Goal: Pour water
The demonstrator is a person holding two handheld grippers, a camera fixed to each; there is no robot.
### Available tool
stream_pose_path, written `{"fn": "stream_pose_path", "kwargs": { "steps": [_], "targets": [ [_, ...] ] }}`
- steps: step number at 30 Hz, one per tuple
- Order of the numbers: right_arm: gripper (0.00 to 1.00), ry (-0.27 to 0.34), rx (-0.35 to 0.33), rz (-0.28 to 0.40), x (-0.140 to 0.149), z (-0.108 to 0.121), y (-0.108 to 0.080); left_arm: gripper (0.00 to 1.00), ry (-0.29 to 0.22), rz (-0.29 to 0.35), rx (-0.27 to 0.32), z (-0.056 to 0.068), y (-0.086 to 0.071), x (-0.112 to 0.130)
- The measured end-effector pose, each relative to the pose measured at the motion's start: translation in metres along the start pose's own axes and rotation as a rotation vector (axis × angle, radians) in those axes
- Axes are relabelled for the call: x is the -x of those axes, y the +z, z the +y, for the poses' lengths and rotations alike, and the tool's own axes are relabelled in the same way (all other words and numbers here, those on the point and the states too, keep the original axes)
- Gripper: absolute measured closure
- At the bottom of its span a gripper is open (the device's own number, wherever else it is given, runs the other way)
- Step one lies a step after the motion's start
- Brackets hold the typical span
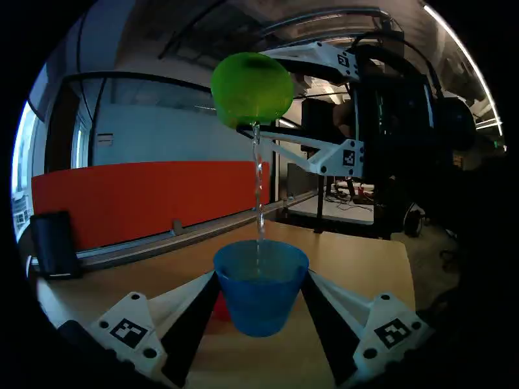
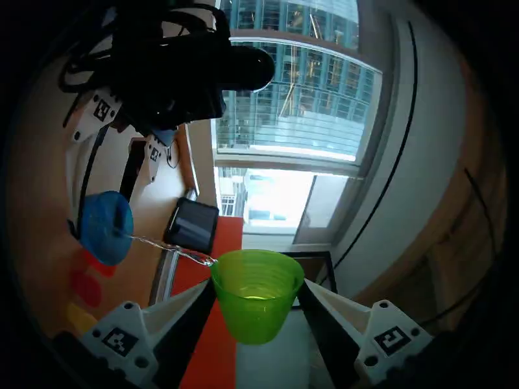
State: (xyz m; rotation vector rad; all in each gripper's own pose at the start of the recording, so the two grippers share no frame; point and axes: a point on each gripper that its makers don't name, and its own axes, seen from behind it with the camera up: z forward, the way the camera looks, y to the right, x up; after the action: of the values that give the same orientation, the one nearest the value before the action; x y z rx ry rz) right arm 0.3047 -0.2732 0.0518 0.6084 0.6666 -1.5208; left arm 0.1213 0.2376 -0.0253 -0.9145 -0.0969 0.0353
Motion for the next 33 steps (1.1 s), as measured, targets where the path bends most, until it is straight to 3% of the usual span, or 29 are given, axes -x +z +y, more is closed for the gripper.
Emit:
{"fn": "stream_pose_path", "kwargs": {
  "steps": [21, 27, 33],
  "targets": [
    [0.1, -0.114, 0.005, 0.025, -0.022, -0.002, 0.009, 0.15, -0.003, 0.004, -0.004, -0.002, 0.0, 0.002],
    [0.1, -0.067, -0.002, 0.018, -0.018, -0.005, 0.007, 0.15, -0.002, 0.004, -0.006, -0.003, -0.001, 0.001],
    [0.1, 0.061, -0.02, 0.008, -0.009, -0.011, 0.004, 0.15, 0.001, 0.003, -0.01, -0.004, -0.002, 0.0]
  ]
}}
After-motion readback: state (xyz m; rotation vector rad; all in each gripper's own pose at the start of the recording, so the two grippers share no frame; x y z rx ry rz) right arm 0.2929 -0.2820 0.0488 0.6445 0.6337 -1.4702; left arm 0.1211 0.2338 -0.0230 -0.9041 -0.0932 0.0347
